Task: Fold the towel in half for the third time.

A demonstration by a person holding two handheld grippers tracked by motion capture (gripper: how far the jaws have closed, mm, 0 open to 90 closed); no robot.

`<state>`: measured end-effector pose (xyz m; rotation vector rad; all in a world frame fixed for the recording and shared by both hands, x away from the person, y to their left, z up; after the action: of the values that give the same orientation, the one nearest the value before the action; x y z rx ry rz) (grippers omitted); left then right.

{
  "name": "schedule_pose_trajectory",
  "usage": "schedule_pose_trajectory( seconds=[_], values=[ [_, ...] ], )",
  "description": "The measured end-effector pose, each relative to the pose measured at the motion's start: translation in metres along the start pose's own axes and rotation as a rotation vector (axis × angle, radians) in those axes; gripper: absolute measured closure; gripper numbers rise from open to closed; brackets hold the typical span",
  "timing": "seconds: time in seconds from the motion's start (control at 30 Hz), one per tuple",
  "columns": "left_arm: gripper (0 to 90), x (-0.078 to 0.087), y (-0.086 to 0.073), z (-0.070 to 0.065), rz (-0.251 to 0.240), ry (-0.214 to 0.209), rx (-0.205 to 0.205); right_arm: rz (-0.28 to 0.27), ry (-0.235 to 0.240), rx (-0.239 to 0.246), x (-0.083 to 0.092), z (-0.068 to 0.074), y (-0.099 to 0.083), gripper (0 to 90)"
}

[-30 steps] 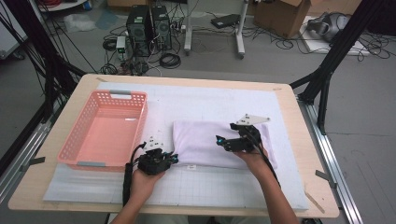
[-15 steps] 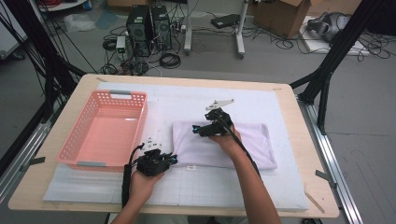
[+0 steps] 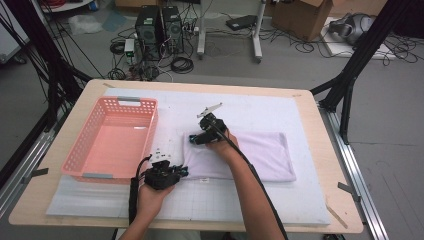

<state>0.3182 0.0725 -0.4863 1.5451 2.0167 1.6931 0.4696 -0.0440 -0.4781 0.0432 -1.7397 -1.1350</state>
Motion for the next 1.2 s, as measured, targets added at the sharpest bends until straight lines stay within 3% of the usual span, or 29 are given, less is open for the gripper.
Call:
schedule_pose_trajectory(
  seconds=[0.17,0.3,0.4,0.43,0.5,0.6,0.67,0.77,0.87,1.0,1.2],
  values=[
    [80.0,0.002,-0.001,0.002,0.000,0.006,0.014,0.029,0.017,0.071,-0.007,0.008,0.006,49.3],
    [80.7,0.003,-0.001,0.003,-0.002,0.009,0.022,0.035,0.048,0.075,-0.008,0.010,0.007,60.7],
    [81.2,0.004,-0.001,0.004,0.000,0.015,0.019,0.036,0.068,0.076,-0.007,0.013,0.007,78.0],
    [81.5,0.005,-0.001,0.004,-0.005,0.020,0.025,0.038,0.064,0.080,-0.006,0.013,0.008,79.7],
    [82.3,0.008,-0.001,0.004,-0.004,0.024,0.024,0.030,0.060,0.087,-0.006,0.015,0.009,81.3],
    [83.1,0.011,-0.001,0.001,-0.004,0.033,0.010,-0.021,0.096,0.045,-0.003,0.019,0.014,81.7],
    [83.4,0.015,0.003,-0.003,-0.023,0.026,0.014,-0.066,0.123,0.028,0.002,0.021,0.019,81.8],
    [83.4,0.019,0.013,-0.009,-0.050,0.009,-0.007,-0.102,0.127,0.024,0.014,0.018,0.024,81.7],
    [83.5,0.023,0.023,-0.013,-0.089,-0.022,0.001,-0.159,0.127,-0.001,0.031,0.011,0.028,81.7],
    [83.5,0.021,0.036,-0.022,-0.101,-0.054,-0.009,-0.197,0.122,-0.016,0.048,-0.001,0.029,81.7],
    [83.4,0.004,0.058,-0.047,-0.094,-0.105,-0.069,-0.227,0.089,-0.028,0.069,-0.018,0.025,81.7]
  ],
)
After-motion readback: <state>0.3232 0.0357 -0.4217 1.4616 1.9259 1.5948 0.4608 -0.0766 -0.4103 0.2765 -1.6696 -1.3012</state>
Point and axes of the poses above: each handheld gripper's, and its own axes: x roughly backward along the jaws, y roughly out of its top, z roughly to its left, the point moved 6 cm from there along -x, roughly forward along the jaws, and after that the axes turned 8 degrees about -y, right-handed, at the moved point
